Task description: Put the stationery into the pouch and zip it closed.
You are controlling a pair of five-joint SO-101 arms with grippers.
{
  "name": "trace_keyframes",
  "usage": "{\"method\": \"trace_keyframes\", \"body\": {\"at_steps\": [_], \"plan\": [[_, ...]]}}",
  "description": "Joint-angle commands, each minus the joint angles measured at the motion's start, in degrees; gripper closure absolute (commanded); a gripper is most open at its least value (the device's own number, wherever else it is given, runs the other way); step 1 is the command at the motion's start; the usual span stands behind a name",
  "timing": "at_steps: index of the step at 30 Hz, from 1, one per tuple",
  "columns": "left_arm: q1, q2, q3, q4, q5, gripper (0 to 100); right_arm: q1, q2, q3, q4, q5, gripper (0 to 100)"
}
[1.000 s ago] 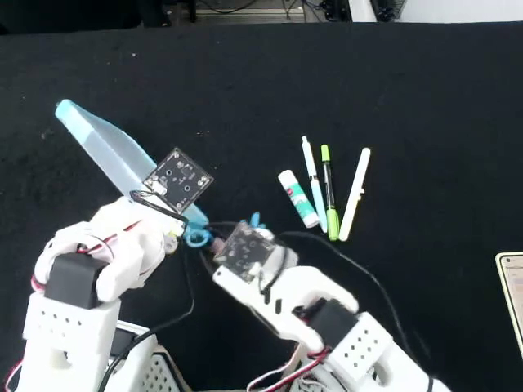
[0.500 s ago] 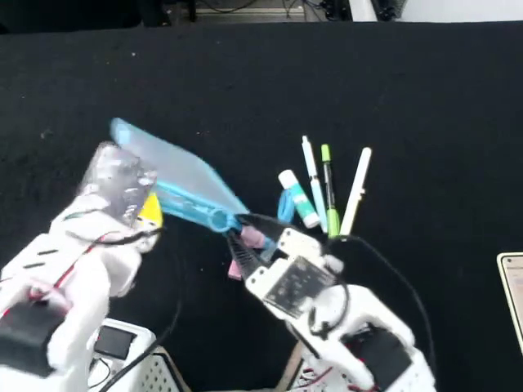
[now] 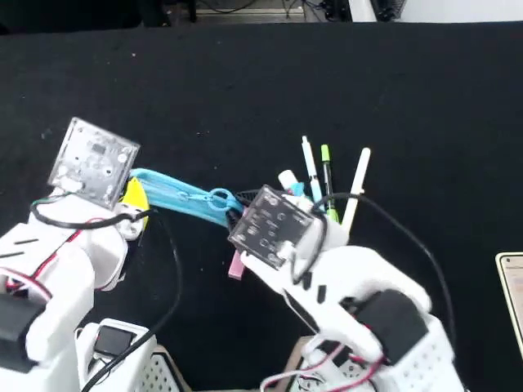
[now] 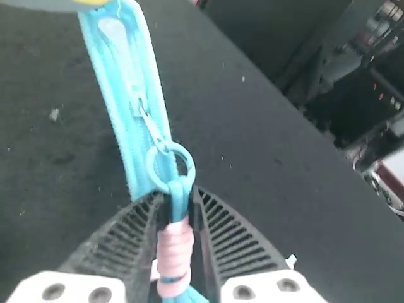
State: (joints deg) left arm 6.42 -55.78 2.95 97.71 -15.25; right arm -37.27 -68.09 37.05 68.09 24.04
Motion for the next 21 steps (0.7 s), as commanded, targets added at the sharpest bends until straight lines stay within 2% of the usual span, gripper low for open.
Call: {"method": "trace_keyframes", "body": {"at_steps": [1, 6, 14, 21], "plan": [[-1.36, 5.19, -6.99, 3.16, 0.44, 96, 1.05, 0.84, -6.55, 3.25, 0.53, 98.8], [-5.85, 10.11, -9.01, 3.16, 0.44, 88, 1.05, 1.01, -6.55, 3.43, 0.53, 98.8], [-6.37, 11.43, -3.38, 3.16, -6.95, 88, 1.05, 1.1, -4.62, 2.99, 0.53, 98.8], [-6.37, 11.43, 2.86, 3.16, -7.74, 88, 1.05, 0.66, -1.63, 2.99, 0.53, 98.8]]}}
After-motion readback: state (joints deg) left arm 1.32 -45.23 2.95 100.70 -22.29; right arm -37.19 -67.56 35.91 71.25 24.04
